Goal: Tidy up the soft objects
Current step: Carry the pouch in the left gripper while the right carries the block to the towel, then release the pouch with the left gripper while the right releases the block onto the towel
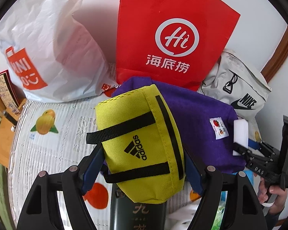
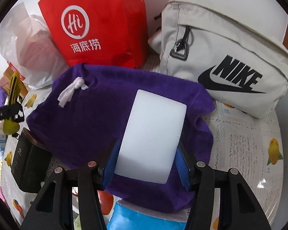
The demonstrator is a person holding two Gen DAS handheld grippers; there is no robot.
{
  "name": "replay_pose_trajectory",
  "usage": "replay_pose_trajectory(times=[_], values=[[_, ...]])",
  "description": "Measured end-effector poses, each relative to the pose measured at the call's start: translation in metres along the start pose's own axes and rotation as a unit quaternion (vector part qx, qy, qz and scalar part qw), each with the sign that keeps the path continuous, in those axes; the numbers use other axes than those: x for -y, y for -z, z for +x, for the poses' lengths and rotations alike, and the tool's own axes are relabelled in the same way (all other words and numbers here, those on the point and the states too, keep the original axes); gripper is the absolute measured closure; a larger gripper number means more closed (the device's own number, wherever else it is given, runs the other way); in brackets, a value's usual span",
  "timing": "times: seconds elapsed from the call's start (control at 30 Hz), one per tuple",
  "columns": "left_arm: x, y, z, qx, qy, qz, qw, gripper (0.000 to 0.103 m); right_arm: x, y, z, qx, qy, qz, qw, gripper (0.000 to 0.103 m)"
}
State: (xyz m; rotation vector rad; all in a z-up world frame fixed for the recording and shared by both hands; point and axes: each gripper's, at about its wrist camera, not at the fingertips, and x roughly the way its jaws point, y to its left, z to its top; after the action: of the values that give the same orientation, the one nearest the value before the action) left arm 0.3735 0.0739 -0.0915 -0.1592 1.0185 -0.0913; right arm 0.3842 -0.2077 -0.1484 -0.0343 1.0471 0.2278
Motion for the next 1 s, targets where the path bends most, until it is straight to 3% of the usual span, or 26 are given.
replay_pose_trajectory(times=[0.3, 0.8, 1.0], values=[[0.016, -0.027, 0.017, 0.005, 0.028, 0.011, 0.9995, 0.027, 0.002, 0.004, 0.014, -0.025, 0.000, -0.002, 1.000, 0.047], [0.016, -0.013, 0.086, -0.078, -0.009, 0.025, 0.9966, 0.027, 0.003, 0.005, 0.039, -0.063, 0.001, -0.009, 0.998, 0.047], [0.023, -0.010, 0.095, -0.088, -0.018, 0.040, 0.9952, 0.026, 0.004, 0.006, 0.045, -0.072, 0.001, -0.010, 0.997, 0.047]])
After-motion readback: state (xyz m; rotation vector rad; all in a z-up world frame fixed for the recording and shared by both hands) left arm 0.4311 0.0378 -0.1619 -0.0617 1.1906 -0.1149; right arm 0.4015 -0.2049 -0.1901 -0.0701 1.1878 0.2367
